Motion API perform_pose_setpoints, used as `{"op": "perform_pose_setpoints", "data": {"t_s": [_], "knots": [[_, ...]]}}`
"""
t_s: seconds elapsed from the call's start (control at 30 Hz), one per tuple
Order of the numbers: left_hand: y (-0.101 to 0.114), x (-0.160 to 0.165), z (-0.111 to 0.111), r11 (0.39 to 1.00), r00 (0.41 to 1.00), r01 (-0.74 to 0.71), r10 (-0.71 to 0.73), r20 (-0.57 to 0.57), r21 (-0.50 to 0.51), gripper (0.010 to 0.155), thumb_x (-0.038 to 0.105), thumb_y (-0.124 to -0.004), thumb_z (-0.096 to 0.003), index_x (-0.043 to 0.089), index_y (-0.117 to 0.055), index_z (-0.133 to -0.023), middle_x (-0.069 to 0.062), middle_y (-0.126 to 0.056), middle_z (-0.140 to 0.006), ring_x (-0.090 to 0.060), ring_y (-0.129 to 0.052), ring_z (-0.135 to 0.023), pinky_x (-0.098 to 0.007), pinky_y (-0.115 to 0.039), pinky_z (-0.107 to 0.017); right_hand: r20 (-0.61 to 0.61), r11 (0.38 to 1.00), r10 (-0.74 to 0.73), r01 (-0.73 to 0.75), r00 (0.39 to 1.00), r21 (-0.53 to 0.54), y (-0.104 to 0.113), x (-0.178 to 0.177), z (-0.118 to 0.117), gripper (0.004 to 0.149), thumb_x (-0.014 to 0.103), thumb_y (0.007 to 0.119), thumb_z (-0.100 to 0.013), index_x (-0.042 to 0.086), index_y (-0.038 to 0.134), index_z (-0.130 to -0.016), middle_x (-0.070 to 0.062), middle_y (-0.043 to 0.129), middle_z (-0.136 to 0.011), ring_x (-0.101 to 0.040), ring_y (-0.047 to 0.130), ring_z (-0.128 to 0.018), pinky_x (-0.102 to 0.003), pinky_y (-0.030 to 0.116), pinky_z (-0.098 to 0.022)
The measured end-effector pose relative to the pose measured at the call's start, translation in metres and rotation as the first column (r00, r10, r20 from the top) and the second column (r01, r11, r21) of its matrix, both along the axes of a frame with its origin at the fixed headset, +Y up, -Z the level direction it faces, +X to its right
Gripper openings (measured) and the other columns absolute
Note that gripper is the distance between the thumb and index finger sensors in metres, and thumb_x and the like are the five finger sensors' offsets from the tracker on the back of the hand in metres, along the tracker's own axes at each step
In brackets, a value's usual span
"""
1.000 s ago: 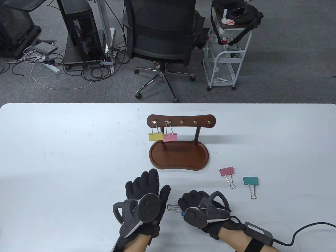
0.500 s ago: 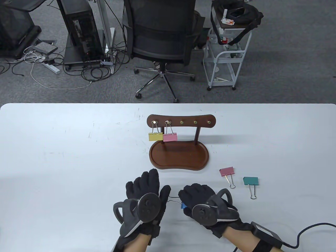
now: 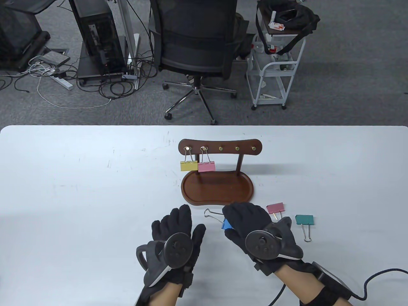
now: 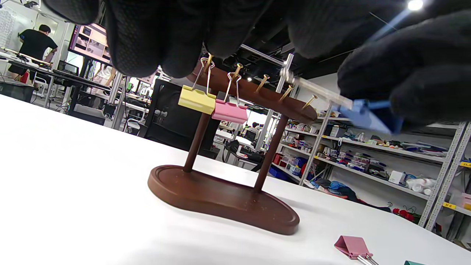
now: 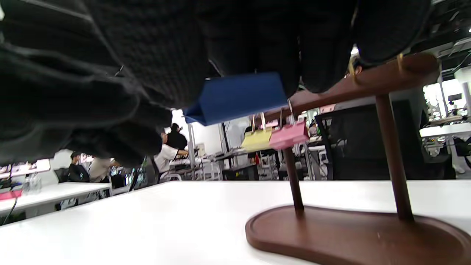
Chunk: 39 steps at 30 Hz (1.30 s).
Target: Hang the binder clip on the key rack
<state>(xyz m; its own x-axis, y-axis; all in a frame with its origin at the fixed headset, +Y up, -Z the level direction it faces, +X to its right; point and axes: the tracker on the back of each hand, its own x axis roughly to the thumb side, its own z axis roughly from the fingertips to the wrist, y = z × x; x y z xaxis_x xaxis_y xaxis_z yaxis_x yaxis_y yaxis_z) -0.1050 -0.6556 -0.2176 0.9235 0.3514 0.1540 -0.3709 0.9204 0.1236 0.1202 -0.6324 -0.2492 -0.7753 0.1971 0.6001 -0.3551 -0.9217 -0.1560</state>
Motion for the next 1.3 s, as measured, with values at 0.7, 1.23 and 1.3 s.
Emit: {"op": "perform_pose_setpoints", "data": {"t_s": [0.7, 1.23, 1.3], "knots": [[-0.001, 0.001, -0.001, 1.0, 1.0, -0.009, 0.009, 0.006, -0.017, 0.075, 0.049, -0.074, -0.0595, -0.001, -0.062, -0.115, -0.034, -0.073, -0.109, -0.062, -0.076, -0.093, -0.079, -0.05, -0.069, 0.245, 0.955, -0.296, 0.285, 0.923, 0.08, 0.046, -0.019, -0.046, 0.071, 0.039, 0.086, -0.052, 0.0, 0.066, -0.108, -0.029, 0.075, -0.104, -0.055, 0.076, -0.087, -0.067, 0.064, -0.06], [-0.002, 0.001, -0.003, 0.999, 1.0, -0.02, 0.02, 0.01, -0.031, 0.075, 0.049, -0.074, -0.0595, -0.001, -0.062, -0.115, -0.034, -0.073, -0.109, -0.063, -0.076, -0.093, -0.079, -0.05, -0.069, 0.488, 0.98, -0.195, 0.188, 0.851, 0.064, 0.028, -0.028, -0.08, 0.072, 0.04, 0.086, -0.054, -0.002, 0.064, -0.108, -0.031, 0.072, -0.103, -0.056, 0.074, -0.085, -0.068, 0.062, -0.061], [-0.002, 0.001, -0.003, 0.999, 1.0, -0.021, 0.022, 0.012, -0.032, 0.075, 0.049, -0.074, -0.0596, -0.001, -0.062, -0.115, -0.034, -0.073, -0.109, -0.063, -0.076, -0.093, -0.079, -0.05, -0.069, 0.495, 0.982, -0.187, 0.18, 0.848, 0.061, 0.026, -0.027, -0.082, 0.072, 0.04, 0.086, -0.053, -0.002, 0.064, -0.108, -0.031, 0.072, -0.103, -0.056, 0.074, -0.085, -0.067, 0.063, -0.061]]}}
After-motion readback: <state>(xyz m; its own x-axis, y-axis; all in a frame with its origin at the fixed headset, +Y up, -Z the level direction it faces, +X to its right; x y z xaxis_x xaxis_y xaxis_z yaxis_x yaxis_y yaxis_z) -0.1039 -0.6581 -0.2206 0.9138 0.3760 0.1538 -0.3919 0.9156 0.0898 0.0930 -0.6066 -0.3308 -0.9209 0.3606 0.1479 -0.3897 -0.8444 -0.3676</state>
